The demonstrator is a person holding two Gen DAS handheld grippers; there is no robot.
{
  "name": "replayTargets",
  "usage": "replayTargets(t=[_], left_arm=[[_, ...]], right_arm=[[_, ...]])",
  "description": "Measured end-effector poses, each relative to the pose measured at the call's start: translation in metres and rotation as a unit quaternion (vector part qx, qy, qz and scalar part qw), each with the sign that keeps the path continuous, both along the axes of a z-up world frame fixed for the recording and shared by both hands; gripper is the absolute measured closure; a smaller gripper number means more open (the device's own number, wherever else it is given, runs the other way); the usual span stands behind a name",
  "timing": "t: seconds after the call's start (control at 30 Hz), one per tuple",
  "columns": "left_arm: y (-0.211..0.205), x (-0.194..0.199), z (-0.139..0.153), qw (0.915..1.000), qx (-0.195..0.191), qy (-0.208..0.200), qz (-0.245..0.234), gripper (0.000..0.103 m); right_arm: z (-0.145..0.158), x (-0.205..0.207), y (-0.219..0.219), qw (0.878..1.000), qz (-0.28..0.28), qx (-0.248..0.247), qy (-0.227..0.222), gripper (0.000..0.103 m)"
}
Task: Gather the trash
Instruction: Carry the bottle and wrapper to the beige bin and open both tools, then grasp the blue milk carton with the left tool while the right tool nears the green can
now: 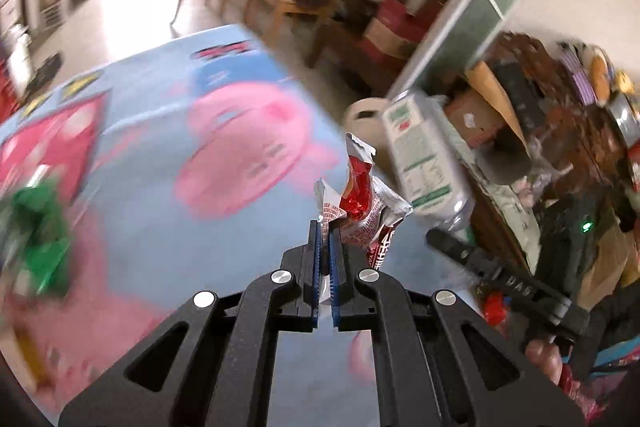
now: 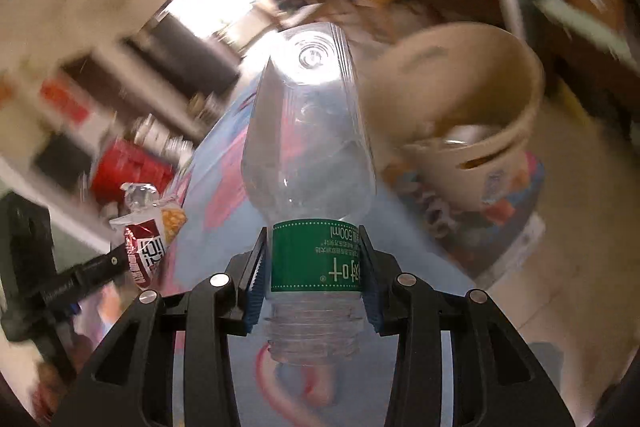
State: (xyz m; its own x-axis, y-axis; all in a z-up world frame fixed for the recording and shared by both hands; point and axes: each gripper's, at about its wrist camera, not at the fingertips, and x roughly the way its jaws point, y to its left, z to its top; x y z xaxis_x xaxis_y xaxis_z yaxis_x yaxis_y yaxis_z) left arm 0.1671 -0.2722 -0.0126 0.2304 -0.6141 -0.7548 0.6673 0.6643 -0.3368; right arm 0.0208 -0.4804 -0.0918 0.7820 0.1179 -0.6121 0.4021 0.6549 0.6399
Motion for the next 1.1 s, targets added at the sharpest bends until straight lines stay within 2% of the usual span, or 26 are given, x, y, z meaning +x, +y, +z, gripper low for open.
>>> replayTargets(t=[0.07,0.13,0.2,0.23,0.27,0.3,0.33,0.43,0.57,0.73,0.8,0.87,0.93,1.1], left_arm=[[-0.048,0.018,0.0,0.9998,0.004,0.007,-0.018,0.099],[-0.097,0.034,-0.005,0.9991,0.008,0.021,-0.036,0.099],[-0.131,0.045,-0.013,0.9985,0.023,0.023,-0.044,0.094],[-0.15,0.051,-0.02,0.9981,0.035,0.023,-0.045,0.086],[-0.17,0.058,-0.03,0.9974,0.049,0.026,-0.046,0.067],[-0.184,0.062,-0.036,0.9966,0.064,0.028,-0.045,0.055],[-0.195,0.066,-0.042,0.9958,0.078,0.025,-0.042,0.047],[-0.204,0.07,-0.044,0.9964,0.076,0.016,-0.034,0.049],[-0.162,0.059,-0.023,0.9991,0.03,-0.005,-0.029,0.049],[-0.071,0.022,-0.004,0.9994,-0.011,-0.024,-0.022,0.048],[-0.024,0.005,-0.003,0.9994,-0.017,-0.026,-0.016,0.048],[0.028,-0.012,-0.003,0.9993,-0.016,-0.033,-0.002,0.048],[0.075,-0.026,-0.005,0.9992,-0.018,-0.036,0.011,0.048],[0.223,-0.054,-0.007,0.994,-0.031,-0.037,0.098,0.048]], right_arm=[[-0.01,0.004,-0.031,0.999,-0.027,0.033,0.005,0.065],[-0.016,0.01,-0.049,0.998,-0.047,0.04,0.011,0.065],[-0.021,0.016,-0.062,0.997,-0.063,0.041,0.02,0.063],[-0.024,0.019,-0.069,0.996,-0.07,0.043,0.019,0.061],[-0.024,0.019,-0.071,0.996,-0.077,0.042,0.017,0.05],[-0.024,0.018,-0.073,0.995,-0.087,0.036,0.012,0.038],[-0.022,0.016,-0.072,0.995,-0.096,0.021,0.008,0.037],[-0.016,0.005,-0.059,0.994,-0.105,-0.017,-0.019,0.037],[-0.012,-0.015,-0.029,0.993,-0.097,-0.047,-0.039,0.041],[-0.006,-0.022,0.016,0.996,-0.046,-0.063,-0.049,0.044],[0.0,-0.018,0.04,0.996,-0.017,-0.07,-0.052,0.046],[0.007,-0.011,0.058,0.996,0.008,-0.074,-0.05,0.054],[0.009,-0.003,0.088,0.995,0.047,-0.076,-0.046,0.057],[0.024,0.017,0.162,0.985,0.132,-0.105,-0.042,0.059]])
